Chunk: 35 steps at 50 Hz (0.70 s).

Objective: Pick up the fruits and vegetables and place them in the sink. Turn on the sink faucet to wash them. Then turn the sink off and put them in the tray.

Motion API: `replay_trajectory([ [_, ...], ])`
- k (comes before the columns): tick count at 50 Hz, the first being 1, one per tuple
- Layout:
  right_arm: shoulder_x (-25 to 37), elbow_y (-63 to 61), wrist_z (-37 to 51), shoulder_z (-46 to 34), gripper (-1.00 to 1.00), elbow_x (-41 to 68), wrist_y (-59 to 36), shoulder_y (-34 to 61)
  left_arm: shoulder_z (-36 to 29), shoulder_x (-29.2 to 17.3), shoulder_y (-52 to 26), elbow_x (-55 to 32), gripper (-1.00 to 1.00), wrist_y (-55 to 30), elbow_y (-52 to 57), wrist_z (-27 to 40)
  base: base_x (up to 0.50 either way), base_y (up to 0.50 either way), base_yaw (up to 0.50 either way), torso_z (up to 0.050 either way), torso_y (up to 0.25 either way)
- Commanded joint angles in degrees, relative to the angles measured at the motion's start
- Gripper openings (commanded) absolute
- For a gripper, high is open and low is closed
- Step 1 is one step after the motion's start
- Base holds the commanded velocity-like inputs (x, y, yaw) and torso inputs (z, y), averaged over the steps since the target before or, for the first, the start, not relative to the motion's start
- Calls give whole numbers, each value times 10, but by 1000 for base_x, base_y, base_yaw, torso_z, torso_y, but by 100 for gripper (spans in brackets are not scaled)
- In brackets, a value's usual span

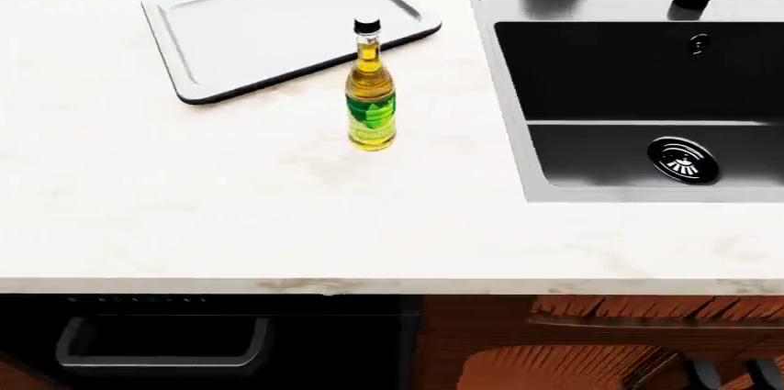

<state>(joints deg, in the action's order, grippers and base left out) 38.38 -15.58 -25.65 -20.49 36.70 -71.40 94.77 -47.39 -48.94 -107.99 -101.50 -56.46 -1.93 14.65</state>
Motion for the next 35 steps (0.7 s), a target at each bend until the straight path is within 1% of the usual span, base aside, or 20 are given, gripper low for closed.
replay_trajectory([
  [1,12,-1,-13,7,-100,10,-10,15,2,0,-1,2,-100,1,0,0,-1,500,0,0,0],
  [12,-3,16,-8,-9,-100,0,4,18,4,0,0,5,-100,3,2,-6,-1,500,0,0,0],
  [19,-2,21,-7,-3,-100,5,-3,19,4,0,0,7,-100,2,2,-9,0,0,0,0,0],
  [29,-9,16,-6,-4,-100,11,-4,20,4,0,0,11,-100,2,3,-12,426,1,0,0,0],
  [35,-28,28,-8,-13,-100,8,12,20,5,0,0,11,-100,2,3,-12,462,1,0,0,0],
])
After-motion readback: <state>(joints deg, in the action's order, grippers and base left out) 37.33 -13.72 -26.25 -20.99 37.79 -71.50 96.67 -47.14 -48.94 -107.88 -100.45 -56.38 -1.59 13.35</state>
